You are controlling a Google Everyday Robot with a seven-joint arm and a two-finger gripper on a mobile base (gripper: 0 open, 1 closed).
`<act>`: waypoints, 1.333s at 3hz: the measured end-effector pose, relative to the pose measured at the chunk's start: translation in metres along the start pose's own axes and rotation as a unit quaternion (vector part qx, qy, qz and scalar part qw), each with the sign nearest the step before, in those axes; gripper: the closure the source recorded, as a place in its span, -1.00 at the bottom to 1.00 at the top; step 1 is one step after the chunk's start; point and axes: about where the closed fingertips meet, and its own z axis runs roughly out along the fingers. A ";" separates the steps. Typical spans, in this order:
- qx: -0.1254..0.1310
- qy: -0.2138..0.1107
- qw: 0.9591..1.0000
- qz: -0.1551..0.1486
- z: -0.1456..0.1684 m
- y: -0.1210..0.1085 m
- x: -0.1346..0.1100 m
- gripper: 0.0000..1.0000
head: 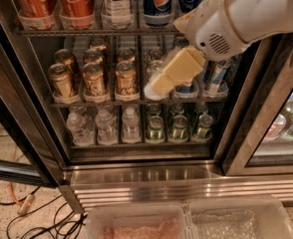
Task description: Pick blue plastic bottle from top shelf of fridge
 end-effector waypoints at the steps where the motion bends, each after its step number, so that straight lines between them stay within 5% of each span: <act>1: 0.038 -0.034 0.998 0.023 0.016 -0.007 -0.019 -1.00; 3: 0.104 -0.114 0.986 0.058 0.031 -0.017 -0.066 -1.00; 4: 0.104 -0.114 0.986 0.058 0.031 -0.017 -0.066 -1.00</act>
Offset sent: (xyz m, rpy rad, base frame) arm 0.0395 0.0524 0.0238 0.2522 -0.1583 -0.2020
